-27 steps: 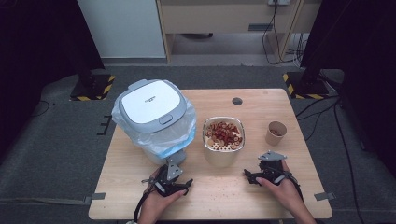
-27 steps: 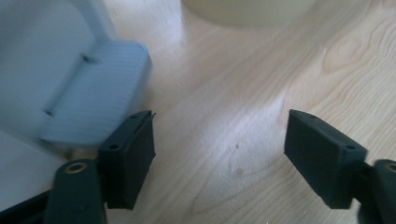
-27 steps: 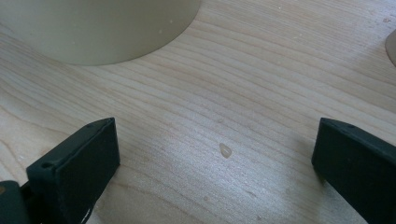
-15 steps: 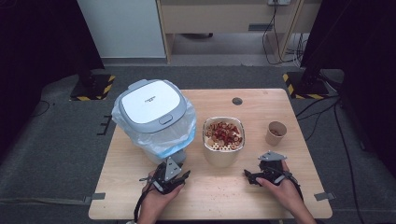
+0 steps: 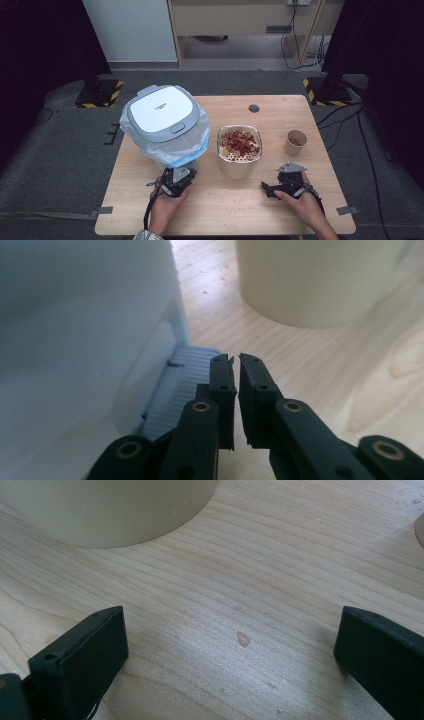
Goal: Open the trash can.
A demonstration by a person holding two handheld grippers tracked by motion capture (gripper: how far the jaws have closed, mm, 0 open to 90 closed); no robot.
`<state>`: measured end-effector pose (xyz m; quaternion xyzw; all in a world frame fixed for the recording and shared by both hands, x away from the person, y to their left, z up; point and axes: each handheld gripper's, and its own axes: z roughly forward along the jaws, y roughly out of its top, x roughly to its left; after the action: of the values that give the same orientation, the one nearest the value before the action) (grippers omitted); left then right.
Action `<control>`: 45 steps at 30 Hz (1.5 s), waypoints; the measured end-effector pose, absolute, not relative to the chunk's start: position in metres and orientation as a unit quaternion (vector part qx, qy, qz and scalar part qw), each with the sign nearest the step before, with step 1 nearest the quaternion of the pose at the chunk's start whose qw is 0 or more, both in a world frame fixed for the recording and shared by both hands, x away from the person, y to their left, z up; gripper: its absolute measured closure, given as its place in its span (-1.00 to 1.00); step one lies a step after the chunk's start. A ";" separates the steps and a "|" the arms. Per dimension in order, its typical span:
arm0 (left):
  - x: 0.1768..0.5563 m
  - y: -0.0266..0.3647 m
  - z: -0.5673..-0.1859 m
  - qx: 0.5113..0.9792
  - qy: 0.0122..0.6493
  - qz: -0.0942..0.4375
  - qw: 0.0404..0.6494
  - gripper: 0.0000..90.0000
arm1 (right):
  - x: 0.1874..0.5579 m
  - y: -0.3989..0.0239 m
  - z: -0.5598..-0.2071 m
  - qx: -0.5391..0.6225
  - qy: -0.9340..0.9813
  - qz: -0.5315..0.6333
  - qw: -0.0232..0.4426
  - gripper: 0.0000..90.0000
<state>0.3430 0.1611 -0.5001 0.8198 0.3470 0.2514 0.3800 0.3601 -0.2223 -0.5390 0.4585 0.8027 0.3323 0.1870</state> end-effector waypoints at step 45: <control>0.348 0.155 -0.528 0.805 0.401 0.256 0.354 0.99 | 0.361 -0.237 -0.524 0.477 0.783 0.339 0.210 -0.88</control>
<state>0.3477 0.1549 -0.5281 0.8049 0.4011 0.2563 0.3544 0.3605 -0.2366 -0.5242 0.4767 0.7832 0.3393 0.2104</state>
